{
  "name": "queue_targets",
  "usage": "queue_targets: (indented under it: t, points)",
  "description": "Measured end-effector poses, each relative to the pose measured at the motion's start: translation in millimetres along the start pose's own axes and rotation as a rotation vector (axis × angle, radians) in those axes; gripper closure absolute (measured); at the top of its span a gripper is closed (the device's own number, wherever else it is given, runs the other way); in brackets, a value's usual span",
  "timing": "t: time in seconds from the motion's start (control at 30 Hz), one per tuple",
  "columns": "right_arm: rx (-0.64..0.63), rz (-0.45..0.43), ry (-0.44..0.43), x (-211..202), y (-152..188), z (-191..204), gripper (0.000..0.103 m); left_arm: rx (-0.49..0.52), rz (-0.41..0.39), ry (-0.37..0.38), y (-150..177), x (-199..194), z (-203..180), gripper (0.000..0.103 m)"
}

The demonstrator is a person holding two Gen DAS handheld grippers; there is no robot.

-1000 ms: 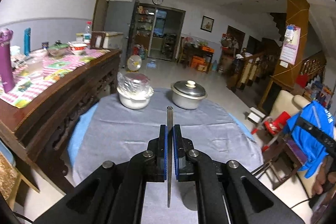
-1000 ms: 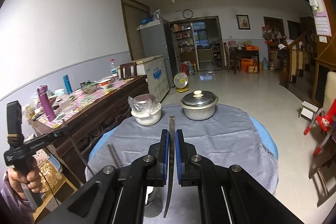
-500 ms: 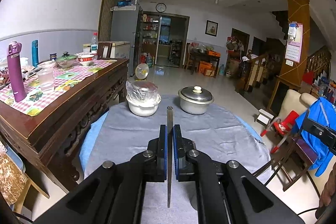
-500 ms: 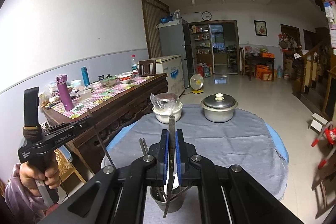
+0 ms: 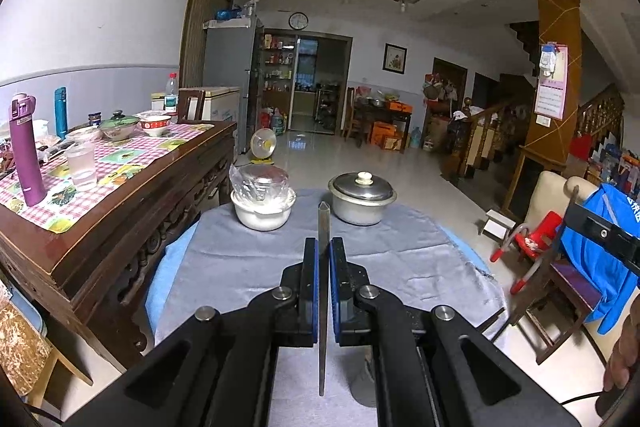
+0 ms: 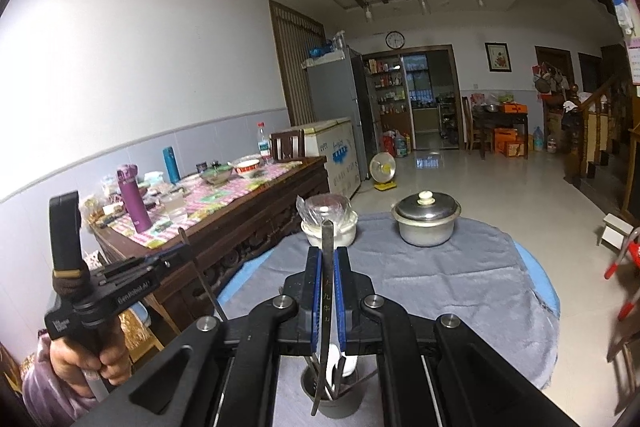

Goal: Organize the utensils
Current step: 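Lift both chopsticks and lower them into the grey holder cup, then open both grippers and withdraw them from the cup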

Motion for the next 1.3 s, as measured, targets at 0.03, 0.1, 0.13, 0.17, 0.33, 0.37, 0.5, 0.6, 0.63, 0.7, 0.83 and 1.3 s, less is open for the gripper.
queue_targets:
  t: [0.03,0.1,0.13,0.17,0.33,0.37,0.5,0.6,0.63,0.7,0.83,1.3]
  points:
    - [0.005,-0.008,-0.001,-1,-1,0,0.096,-0.003,-0.001,0.009,-2,-2,-1,0.098]
    - [0.013,-0.027,0.006,-1,-4,1,0.096,-0.009,-0.005,0.023,-4,-5,-3,0.098]
    - [0.014,-0.033,0.012,-1,-5,1,0.096,-0.014,-0.006,0.035,-5,-8,-4,0.098]
    - [0.017,-0.041,0.021,0,-5,0,0.096,-0.018,-0.010,0.047,-7,-10,-6,0.098]
    - [0.036,-0.074,0.063,6,-5,-1,0.096,-0.029,-0.028,0.097,-13,-19,-16,0.098]
    - [0.038,-0.080,0.076,8,-4,-1,0.096,-0.034,-0.028,0.106,-14,-19,-18,0.098]
    - [0.016,-0.086,0.126,17,0,1,0.096,-0.050,-0.032,0.129,-16,-19,-25,0.098]
    - [-0.027,-0.077,0.161,27,8,7,0.096,-0.069,-0.038,0.147,-13,-14,-29,0.098]
    - [-0.035,-0.069,0.161,31,11,9,0.096,-0.078,-0.039,0.155,-12,-11,-29,0.098]
    - [-0.041,-0.055,0.160,37,16,11,0.096,-0.085,-0.043,0.154,-8,-6,-31,0.098]
    - [-0.025,-0.012,0.147,50,27,7,0.096,-0.091,-0.018,0.131,6,14,-33,0.098]
    - [0.004,0.105,0.113,66,55,-1,0.096,-0.111,0.105,0.126,39,37,-31,0.098]
Point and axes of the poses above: each gripper's, at about its wrist camera, not at the fingertips, and x roughly the way its jaws point, z to its left, y to its underside, the point moved 2 cm from there along x, roughly the way its jaws point, and after that the axes turned 4 degrees about -x, right-handed, at the moved point
